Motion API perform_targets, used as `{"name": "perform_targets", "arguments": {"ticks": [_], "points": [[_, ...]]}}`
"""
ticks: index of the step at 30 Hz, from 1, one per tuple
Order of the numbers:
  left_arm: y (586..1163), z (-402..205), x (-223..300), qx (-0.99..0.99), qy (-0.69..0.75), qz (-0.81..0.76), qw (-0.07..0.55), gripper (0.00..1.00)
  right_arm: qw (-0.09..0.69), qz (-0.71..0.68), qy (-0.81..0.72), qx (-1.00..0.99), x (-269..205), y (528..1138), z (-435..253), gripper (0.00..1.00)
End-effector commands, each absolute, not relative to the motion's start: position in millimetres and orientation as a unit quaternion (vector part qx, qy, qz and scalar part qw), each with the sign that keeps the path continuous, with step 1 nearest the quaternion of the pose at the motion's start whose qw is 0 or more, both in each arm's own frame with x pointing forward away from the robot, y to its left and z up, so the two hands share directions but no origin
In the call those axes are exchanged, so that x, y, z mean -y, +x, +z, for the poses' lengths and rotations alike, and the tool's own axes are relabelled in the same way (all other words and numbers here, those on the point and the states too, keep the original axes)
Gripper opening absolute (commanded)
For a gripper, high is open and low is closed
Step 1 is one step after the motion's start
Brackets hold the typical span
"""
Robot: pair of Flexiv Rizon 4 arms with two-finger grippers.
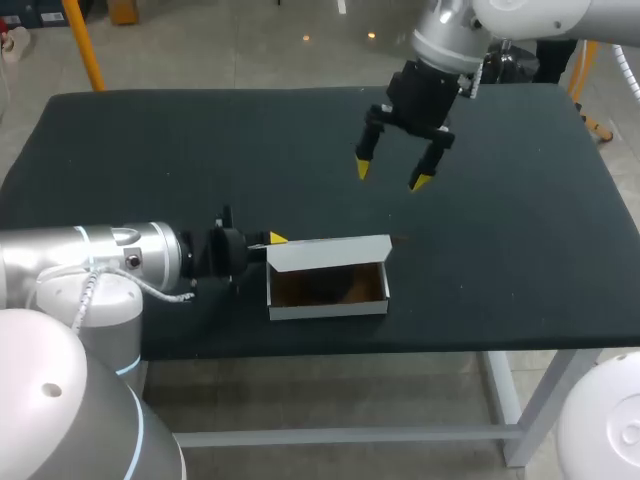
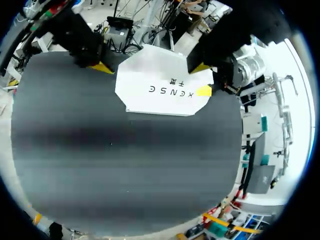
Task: Assemble the packaging by folding the flat box into shape, placing the metal phone stand inside, and closing the box properly
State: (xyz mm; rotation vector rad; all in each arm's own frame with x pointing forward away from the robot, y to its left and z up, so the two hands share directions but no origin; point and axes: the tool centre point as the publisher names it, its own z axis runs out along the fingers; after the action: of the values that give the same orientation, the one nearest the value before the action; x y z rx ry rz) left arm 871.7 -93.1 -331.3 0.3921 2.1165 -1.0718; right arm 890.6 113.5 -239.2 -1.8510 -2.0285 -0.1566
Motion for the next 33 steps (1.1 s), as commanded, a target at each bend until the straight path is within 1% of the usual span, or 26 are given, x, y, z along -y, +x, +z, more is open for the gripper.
{"name": "perform_targets", "arguments": {"ticks": [1,11,17,23,24,25,26,27,28,29,30,33], "points": [[870.3,-338.0,95.8,-0.819,0.152,-0.414,0.368,0.00,0.190,-0.064,-0.661,0.723,-110.9,884.5,-240.6,1.00],[866.0,-343.6,96.9,-0.817,0.166,-0.401,0.380,0.00,0.190,-0.064,-0.661,0.723,-110.9,884.5,-240.6,1.00],[863.2,-344.8,95.6,-0.813,0.170,-0.400,0.387,0.00,0.214,-0.005,-0.686,0.696,-112.7,869.1,-251.9,1.00],[861.4,-349.1,95.5,-0.807,0.175,-0.401,0.396,0.00,0.240,0.024,-0.689,0.683,-106.3,855.6,-261.8,1.00],[861.0,-349.9,95.9,-0.806,0.178,-0.400,0.398,0.00,0.240,0.026,-0.690,0.682,-105.5,853.9,-263.2,0.96],[860.6,-350.7,96.0,-0.806,0.179,-0.400,0.399,0.00,0.247,0.029,-0.688,0.682,-104.6,852.6,-264.3,0.83],[860.3,-351.4,95.9,-0.805,0.179,-0.400,0.400,0.00,0.251,0.029,-0.686,0.682,-103.5,851.4,-265.3,0.78],[860.0,-352.0,95.9,-0.803,0.181,-0.401,0.402,0.00,0.251,0.029,-0.687,0.682,-102.2,850.5,-266.7,0.76],[859.7,-352.7,96.1,-0.802,0.182,-0.401,0.404,0.00,0.258,0.031,-0.685,0.681,-101.1,849.7,-268.5,0.71],[859.3,-353.3,96.0,-0.801,0.183,-0.402,0.404,0.00,0.263,0.034,-0.683,0.680,-100.3,848.9,-270.8,0.60],[858.9,-353.9,96.0,-0.800,0.185,-0.402,0.405,0.00,0.269,0.036,-0.683,0.679,-99.6,848.0,-273.5,0.57],[858.1,-355.5,95.9,-0.800,0.187,-0.399,0.408,0.00,0.277,0.045,-0.679,0.679,-99.8,843.5,-282.1,0.58]]}}
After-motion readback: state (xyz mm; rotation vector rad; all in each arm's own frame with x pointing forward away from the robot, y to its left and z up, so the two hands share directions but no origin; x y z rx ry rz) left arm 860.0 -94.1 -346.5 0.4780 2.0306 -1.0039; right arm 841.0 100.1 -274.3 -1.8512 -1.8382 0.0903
